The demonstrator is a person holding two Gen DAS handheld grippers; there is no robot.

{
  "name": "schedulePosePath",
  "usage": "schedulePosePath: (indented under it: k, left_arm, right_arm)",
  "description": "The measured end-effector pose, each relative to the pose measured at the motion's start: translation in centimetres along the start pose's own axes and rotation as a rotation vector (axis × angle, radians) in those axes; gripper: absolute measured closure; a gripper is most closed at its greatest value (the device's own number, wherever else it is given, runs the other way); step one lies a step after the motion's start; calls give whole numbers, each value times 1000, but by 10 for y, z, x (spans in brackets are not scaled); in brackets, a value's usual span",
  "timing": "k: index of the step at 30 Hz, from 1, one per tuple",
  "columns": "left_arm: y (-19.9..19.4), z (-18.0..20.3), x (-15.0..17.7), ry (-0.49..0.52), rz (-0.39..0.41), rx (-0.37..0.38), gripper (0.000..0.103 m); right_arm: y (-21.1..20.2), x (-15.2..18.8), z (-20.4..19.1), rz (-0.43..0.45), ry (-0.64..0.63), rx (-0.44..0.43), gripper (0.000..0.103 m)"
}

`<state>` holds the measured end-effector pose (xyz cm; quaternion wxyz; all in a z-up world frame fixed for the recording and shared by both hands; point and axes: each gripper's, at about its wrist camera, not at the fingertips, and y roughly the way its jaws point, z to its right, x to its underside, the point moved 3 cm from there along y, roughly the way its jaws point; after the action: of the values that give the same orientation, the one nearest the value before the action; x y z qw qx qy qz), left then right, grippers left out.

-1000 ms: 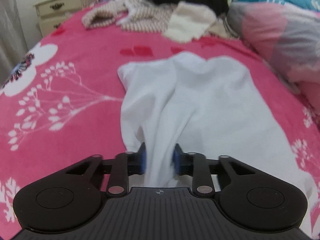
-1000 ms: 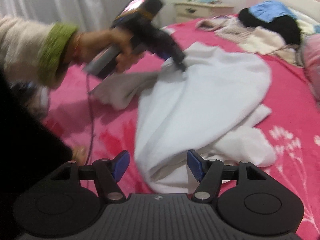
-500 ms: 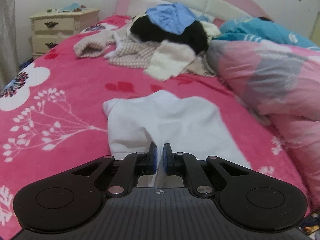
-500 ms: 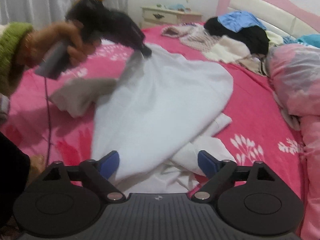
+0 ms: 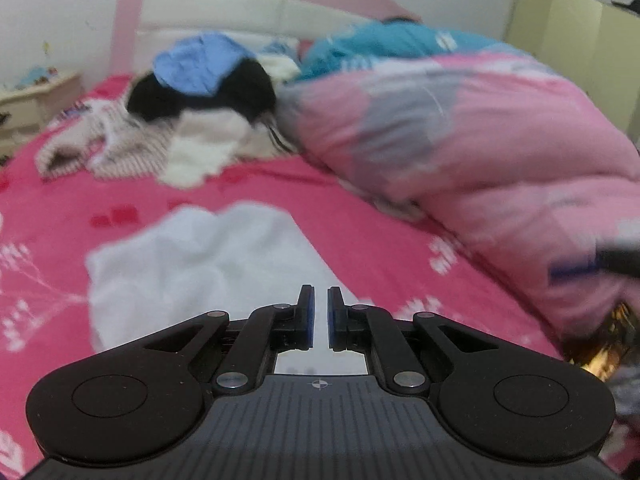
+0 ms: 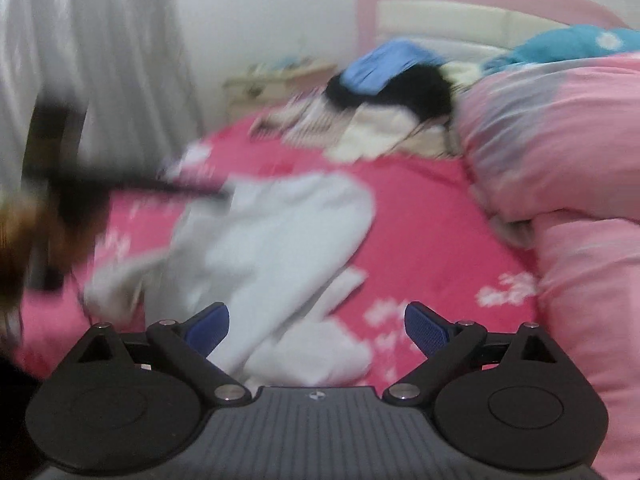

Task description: Fold clothes

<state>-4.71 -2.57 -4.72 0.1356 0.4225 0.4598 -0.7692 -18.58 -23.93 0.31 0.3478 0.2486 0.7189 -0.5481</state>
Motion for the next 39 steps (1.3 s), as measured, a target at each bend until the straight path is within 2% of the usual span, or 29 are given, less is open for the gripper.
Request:
schedulePosePath:
  k: [2,4,6,8,9,10,12,14,16,18,20,21,25,28,31,33,34,35,36,38,39]
  left_arm:
    - [2,-2,6,-14,-24,-1,96]
    - [-1,-18,5,-54,-19,-49,86]
    - [-5,-34,5,-95,-11,-102,51]
    - [-10,-59,2,-136,9,-199,33]
    - [-8,-73,2,-164,-1,-241,25]
    - [-5,-87,2,-193,-18,-278,23]
    - [10,-109,8,-252,-103,-317,17]
    - [25,-129,15,-305,-185,-351,17]
    - [32,-131,24,-309,-208,-337,26]
    - [36,-130,33,-317,-205,-317,74]
    - [33,-122,36,-319,-165,-271,90]
    - [31,-113,34,-298,-127,-245,94]
    - [25,-71,20,-185,-9,-130,96]
    - [32,-37,14,-93,5,-40,96]
    - [40,-5,16,15,3,35,96]
    - [43,14,21,70,-5,77,96]
    - [44,22,24,89,-10,96,96]
    - [43,28,28,104,-15,112,96]
    - [42,34,31,118,-20,127,96]
    - [36,45,38,141,-27,155,96]
    - [31,49,42,145,-33,169,96]
  right_arm:
    - [0,-13,8,24,57,1,6]
    - [5,-21,9,30,101,-11,6]
    - [15,-26,7,21,130,-47,6]
    - [34,-32,1,-12,123,-91,6]
    - [46,-36,-2,-30,109,-108,6]
    - [58,-40,-6,-49,95,-125,6]
    - [88,-51,-11,-91,73,-131,6]
    - [117,-63,-16,-131,62,-138,7]
    - [145,-79,-20,-162,71,-146,8]
    - [165,-95,-24,-166,92,-149,9]
    - [182,-108,-27,-167,122,-169,9]
    - [188,-112,-29,-170,138,-180,9]
    - [214,-121,-39,-222,162,-248,8]
    - [231,-118,-53,-301,113,-308,8]
    - [240,-109,-70,-367,-10,-321,8]
    - [247,-99,-80,-411,-107,-300,10]
    - [250,-93,-85,-432,-156,-288,17]
    - [252,-86,-86,-458,-179,-278,36]
    - [253,-79,-85,-485,-197,-269,46]
    - [252,-65,-81,-522,-213,-258,80]
    - [248,-62,-76,-520,-203,-249,86]
